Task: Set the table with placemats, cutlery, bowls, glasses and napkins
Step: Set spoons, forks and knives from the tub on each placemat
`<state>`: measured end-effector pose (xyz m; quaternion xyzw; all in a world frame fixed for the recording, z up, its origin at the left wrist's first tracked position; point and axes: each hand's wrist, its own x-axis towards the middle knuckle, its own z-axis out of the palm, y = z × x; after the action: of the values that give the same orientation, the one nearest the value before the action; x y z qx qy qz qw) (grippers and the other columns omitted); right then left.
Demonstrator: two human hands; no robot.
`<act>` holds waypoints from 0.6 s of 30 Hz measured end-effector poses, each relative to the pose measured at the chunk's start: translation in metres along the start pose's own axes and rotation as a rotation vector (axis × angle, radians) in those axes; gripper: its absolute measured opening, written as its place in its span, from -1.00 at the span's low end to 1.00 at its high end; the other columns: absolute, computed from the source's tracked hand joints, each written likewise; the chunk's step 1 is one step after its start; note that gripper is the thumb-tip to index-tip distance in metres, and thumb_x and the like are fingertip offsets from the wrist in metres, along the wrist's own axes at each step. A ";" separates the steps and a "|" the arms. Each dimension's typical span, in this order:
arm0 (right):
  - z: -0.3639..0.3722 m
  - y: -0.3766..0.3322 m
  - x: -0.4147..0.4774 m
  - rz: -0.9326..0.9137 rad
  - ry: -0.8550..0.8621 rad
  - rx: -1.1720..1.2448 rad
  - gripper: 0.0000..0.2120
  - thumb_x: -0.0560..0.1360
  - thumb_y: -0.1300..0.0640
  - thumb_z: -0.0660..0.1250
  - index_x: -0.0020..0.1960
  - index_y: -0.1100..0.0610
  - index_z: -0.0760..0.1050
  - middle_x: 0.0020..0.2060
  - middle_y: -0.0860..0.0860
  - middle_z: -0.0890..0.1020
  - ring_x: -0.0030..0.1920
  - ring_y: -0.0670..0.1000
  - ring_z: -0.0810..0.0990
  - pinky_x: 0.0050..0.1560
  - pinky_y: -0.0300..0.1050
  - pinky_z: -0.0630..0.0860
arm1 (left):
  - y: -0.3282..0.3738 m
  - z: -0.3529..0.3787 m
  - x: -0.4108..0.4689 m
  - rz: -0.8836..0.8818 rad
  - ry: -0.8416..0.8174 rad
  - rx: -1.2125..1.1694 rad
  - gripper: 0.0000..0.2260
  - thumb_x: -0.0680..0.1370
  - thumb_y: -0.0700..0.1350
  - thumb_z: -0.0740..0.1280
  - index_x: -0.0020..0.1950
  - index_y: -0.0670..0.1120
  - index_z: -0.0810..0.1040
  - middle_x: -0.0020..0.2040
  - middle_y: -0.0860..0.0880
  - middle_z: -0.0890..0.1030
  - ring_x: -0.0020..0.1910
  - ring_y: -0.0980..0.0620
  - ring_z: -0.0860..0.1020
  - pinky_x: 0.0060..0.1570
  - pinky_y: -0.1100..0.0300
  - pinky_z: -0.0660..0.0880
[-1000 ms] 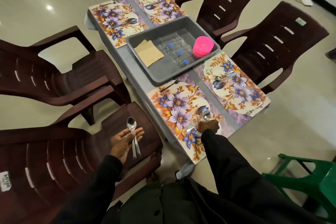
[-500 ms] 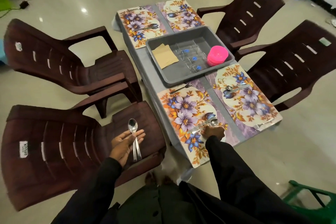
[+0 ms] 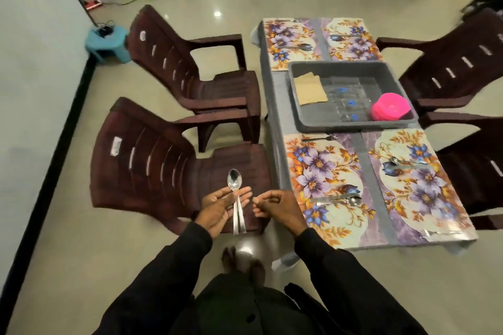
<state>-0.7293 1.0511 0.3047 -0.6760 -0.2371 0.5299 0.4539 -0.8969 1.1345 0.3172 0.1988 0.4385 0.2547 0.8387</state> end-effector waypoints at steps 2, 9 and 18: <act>0.026 -0.001 -0.001 0.013 -0.066 -0.066 -0.96 0.50 0.33 0.47 -0.09 0.33 0.64 -0.24 0.20 0.73 -0.22 0.16 0.74 -0.14 -0.02 0.69 | 0.004 -0.011 -0.017 0.032 0.013 -0.023 -0.72 0.64 -0.38 0.25 0.36 -0.39 0.44 0.24 -0.34 0.63 0.23 -0.23 0.65 0.07 0.04 0.67; 0.122 -0.017 -0.016 0.015 -0.190 -0.172 -0.81 0.45 0.27 0.53 -0.03 0.33 0.58 -0.22 0.22 0.72 -0.22 0.26 0.73 -0.14 0.20 0.69 | 0.029 -0.074 -0.071 0.180 0.118 -0.121 -0.69 0.62 -0.42 0.25 0.38 -0.38 0.42 0.29 -0.29 0.62 0.27 -0.18 0.63 0.28 -0.13 0.57; 0.271 -0.032 -0.032 -0.130 -0.438 -0.357 -0.84 0.45 0.27 0.54 -0.02 0.26 0.61 -0.24 0.20 0.71 -0.28 0.13 0.67 -0.18 0.07 0.65 | 0.084 -0.201 -0.139 0.331 0.319 -0.088 -0.66 0.53 -0.43 0.40 0.30 -0.32 0.52 0.19 -0.24 0.69 0.17 -0.16 0.69 0.20 -0.03 0.60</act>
<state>-0.9872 1.1391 0.3414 -0.5981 -0.4620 0.5828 0.2986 -1.1538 1.1391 0.3440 0.1885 0.5153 0.4359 0.7134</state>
